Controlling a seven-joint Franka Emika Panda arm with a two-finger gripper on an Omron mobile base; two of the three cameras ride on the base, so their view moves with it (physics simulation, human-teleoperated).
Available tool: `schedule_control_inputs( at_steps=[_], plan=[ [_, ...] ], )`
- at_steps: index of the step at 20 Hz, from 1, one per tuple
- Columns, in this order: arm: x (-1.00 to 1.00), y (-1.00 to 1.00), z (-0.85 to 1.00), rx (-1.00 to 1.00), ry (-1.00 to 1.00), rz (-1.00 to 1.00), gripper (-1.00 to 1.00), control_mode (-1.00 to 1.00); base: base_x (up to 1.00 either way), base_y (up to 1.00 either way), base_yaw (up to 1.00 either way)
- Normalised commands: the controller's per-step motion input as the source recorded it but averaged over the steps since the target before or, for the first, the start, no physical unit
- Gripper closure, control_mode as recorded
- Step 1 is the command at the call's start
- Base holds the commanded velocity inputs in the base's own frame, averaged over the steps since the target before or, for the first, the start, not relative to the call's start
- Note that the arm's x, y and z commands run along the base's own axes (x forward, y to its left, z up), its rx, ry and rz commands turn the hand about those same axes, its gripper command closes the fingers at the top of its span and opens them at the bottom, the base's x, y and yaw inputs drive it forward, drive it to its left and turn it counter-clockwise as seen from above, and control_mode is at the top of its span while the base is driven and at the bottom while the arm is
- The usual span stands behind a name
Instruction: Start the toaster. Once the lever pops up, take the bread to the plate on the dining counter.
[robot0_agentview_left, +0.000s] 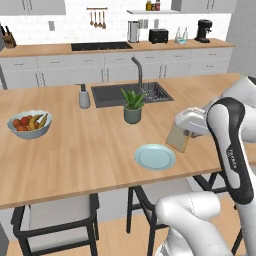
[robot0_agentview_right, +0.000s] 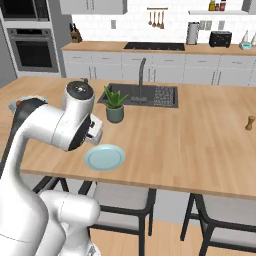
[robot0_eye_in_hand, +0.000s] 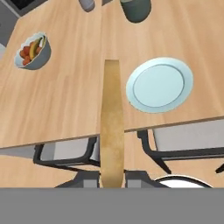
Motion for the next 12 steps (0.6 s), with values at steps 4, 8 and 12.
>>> schedule_control_inputs(
  at_steps=[4, 8, 12],
  plan=[
    [0.36, -0.06, -0.49, 0.14, 0.08, 0.00, 1.00, -1.00, 0.00, 0.00, 0.00],
    [0.38, -0.03, -0.41, 0.11, 0.09, 0.00, 1.00, -1.00, 0.00, 0.00, 0.00],
    [0.44, -0.03, -0.31, 0.09, 0.13, 0.00, 1.00, -1.00, 0.00, 0.00, 0.00]
  ],
)
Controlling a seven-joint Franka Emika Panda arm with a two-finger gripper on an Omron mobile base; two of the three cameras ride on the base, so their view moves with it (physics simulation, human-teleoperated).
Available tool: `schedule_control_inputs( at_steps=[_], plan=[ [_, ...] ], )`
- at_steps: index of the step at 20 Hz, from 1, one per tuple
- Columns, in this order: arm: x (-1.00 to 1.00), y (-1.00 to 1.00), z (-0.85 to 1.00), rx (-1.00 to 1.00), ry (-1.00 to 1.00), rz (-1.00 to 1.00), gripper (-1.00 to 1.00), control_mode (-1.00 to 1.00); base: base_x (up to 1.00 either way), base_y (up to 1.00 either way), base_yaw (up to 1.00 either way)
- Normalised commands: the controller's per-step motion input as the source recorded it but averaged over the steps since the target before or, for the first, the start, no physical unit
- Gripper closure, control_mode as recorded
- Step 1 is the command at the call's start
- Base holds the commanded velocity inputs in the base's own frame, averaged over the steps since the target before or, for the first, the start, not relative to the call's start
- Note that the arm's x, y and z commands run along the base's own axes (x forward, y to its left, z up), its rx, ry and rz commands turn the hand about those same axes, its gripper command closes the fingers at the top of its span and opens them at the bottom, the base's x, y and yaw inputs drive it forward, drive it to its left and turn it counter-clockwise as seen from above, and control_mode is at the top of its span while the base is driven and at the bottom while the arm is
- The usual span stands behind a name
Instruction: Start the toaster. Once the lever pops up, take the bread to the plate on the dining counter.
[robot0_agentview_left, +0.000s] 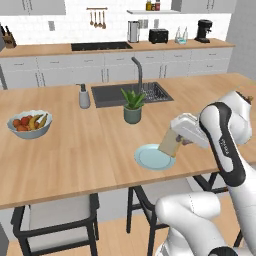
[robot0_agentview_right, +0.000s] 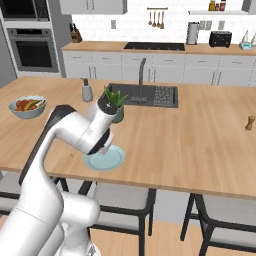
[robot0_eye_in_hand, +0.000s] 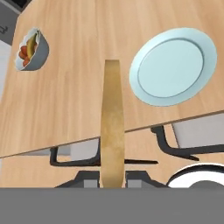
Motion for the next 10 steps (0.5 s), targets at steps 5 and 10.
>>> schedule_control_inputs(
  at_steps=[5, 10],
  plan=[
    [0.54, 0.00, -0.51, 0.02, 0.05, 0.00, 1.00, -1.00, 0.00, 0.00, 0.00],
    [0.48, 0.00, -0.63, 0.00, 0.00, 0.00, 1.00, -1.00, 0.00, 0.00, 0.00]
  ],
)
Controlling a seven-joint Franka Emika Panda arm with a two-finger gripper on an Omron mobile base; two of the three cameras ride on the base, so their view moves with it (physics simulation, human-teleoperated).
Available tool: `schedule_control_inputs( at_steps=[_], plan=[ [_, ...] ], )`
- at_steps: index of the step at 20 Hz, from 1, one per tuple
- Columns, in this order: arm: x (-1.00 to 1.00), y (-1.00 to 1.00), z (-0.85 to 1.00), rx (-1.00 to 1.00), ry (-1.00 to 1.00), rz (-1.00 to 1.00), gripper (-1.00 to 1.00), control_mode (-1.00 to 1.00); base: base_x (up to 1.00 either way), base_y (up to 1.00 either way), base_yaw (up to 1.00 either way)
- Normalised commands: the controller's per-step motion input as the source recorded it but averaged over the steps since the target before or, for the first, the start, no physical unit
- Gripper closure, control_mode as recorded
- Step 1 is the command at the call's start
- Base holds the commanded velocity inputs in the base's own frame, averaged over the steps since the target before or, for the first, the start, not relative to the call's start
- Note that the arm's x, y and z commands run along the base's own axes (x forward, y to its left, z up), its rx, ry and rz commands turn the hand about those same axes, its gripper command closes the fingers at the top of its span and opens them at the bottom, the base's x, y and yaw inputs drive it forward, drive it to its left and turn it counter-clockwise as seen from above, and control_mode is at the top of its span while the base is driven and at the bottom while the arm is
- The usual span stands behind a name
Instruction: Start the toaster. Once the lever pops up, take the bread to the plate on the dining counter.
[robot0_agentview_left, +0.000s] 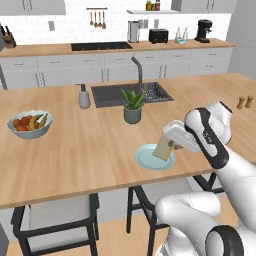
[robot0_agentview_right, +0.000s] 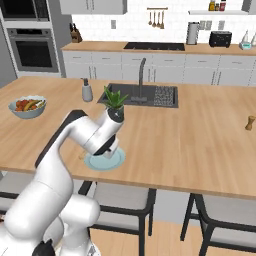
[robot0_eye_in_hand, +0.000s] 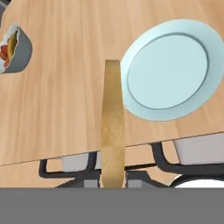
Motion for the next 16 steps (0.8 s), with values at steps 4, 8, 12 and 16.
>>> schedule_control_inputs(
  at_steps=[4, 8, 12, 16],
  plan=[
    [0.54, 0.00, -0.44, 0.00, 0.00, 0.00, 1.00, -1.00, 0.00, 0.00, 0.00],
    [0.65, 0.00, -0.27, 0.00, 0.00, 0.00, 1.00, -1.00, 0.00, 0.00, 0.00],
    [0.58, 0.00, -0.19, 0.00, 0.00, 0.00, 1.00, -1.00, 0.00, 0.00, 0.00],
    [0.47, 0.00, -0.34, 0.00, 0.00, 0.00, 1.00, -1.00, 0.00, 0.00, 0.00]
  ],
)
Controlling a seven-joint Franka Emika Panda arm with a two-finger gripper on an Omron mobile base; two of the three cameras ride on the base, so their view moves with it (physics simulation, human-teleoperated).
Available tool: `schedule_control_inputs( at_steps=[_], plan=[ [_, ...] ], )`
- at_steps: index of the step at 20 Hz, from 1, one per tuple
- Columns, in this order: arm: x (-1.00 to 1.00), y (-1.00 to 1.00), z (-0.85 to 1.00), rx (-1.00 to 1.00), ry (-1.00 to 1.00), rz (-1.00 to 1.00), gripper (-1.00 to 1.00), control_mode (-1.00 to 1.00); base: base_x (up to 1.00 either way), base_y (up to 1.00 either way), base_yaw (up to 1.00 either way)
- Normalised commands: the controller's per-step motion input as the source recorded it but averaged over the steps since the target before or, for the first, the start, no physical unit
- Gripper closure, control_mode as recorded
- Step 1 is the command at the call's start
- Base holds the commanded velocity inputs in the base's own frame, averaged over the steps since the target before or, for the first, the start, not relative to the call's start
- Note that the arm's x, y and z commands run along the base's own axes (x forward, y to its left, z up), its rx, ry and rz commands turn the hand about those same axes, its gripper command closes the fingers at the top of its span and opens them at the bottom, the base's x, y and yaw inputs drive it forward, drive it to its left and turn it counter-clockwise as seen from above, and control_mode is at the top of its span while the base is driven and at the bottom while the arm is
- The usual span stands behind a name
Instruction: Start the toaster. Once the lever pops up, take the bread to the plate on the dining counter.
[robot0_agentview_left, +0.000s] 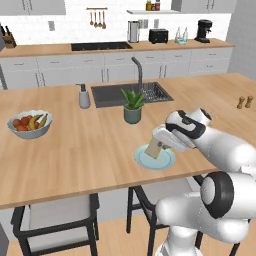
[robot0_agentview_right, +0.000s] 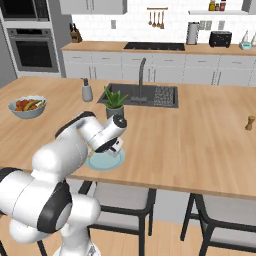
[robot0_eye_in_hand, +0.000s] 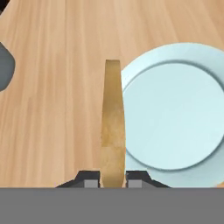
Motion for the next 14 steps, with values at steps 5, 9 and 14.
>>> schedule_control_inputs(
  at_steps=[5, 9, 14],
  plan=[
    [0.42, 0.00, -0.46, 0.00, 0.00, 0.00, 1.00, -1.00, 0.00, 0.00, 0.00],
    [0.33, 0.00, -0.35, 0.00, 0.03, 0.00, 1.00, -1.00, 0.00, 0.00, 0.00],
    [0.19, 0.00, -0.28, 0.00, 0.02, 0.00, 1.00, -1.00, 0.00, 0.00, 0.00]
  ],
)
